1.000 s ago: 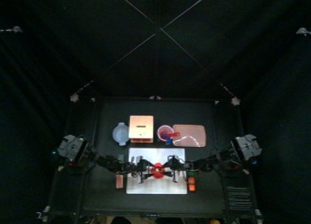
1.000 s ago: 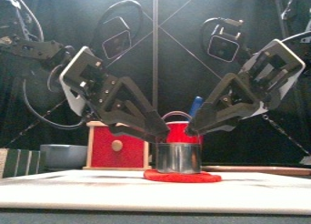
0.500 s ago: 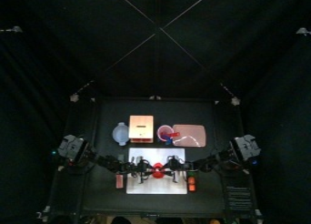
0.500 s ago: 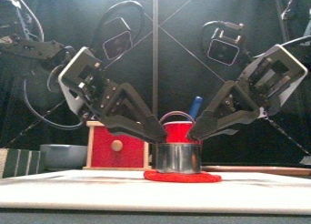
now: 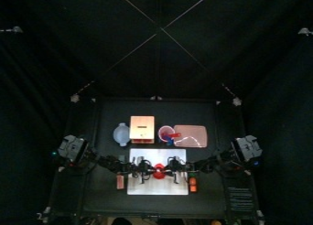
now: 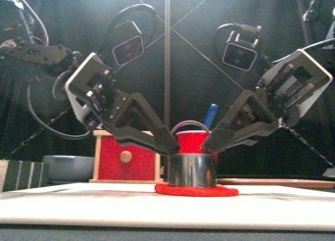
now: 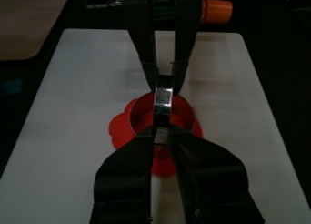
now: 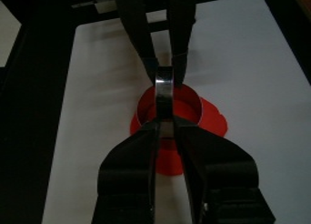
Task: Get the cutter from the drawer then cut the dough then place the extra dough in the bowl
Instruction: Cut the dough
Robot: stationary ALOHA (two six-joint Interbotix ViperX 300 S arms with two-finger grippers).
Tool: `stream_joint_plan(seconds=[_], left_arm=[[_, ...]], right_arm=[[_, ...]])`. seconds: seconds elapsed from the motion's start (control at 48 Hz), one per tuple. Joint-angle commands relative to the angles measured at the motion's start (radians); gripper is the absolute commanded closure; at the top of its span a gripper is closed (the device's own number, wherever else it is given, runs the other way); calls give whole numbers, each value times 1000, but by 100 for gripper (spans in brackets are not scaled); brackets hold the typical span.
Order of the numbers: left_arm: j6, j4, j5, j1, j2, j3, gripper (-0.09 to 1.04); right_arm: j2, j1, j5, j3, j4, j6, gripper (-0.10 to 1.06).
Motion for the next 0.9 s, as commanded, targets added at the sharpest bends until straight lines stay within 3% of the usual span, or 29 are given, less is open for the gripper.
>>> stream_joint_plan(seconds=[0.021, 0.479, 0.896], left_arm=[[-2, 8, 31, -8, -18, -20, 45], [-3, 63, 173, -51, 54, -20, 46], [-9, 55, 216, -41, 97, -21, 46]], right_arm=[[-8, 0, 9, -18, 0, 0, 43], [54, 8, 129, -43, -34, -3, 44], [103, -3, 135, -41, -29, -3, 44]])
